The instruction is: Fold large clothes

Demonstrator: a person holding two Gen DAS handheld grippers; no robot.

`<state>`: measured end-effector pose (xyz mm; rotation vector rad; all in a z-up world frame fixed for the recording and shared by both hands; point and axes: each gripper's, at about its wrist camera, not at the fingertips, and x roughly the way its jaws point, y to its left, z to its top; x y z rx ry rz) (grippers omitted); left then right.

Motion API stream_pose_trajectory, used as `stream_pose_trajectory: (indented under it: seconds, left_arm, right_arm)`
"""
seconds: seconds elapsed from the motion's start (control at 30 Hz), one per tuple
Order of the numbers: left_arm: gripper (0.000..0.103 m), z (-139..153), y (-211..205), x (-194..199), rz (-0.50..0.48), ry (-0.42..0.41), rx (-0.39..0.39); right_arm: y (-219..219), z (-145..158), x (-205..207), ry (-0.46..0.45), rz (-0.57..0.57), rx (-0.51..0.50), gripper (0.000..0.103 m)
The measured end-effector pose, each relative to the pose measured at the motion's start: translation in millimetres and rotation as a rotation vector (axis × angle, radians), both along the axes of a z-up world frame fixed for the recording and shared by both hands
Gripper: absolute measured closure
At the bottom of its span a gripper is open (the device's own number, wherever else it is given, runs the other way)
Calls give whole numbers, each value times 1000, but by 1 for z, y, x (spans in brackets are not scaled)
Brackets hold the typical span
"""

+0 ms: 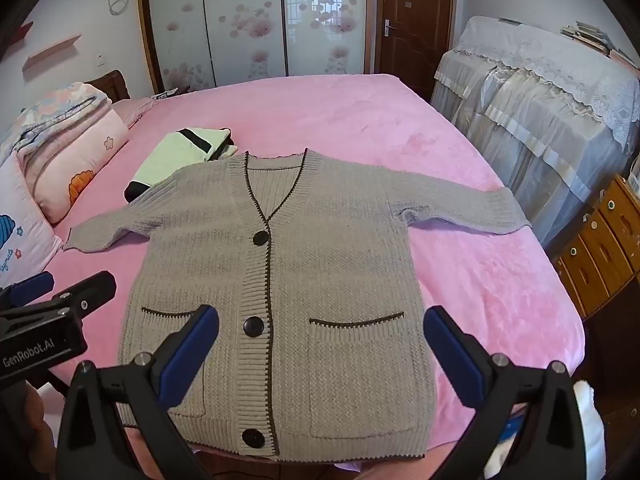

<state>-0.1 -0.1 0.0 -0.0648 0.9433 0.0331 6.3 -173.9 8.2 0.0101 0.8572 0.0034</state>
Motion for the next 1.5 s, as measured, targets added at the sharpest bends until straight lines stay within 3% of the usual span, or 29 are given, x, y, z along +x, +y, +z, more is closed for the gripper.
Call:
stream_pose_trajectory:
  seconds: [1.5]
  left_arm:
    - [0,2,-10,-8,-16,-10,29]
  right_arm:
    - [-3,1,-5,5,3,13,0]
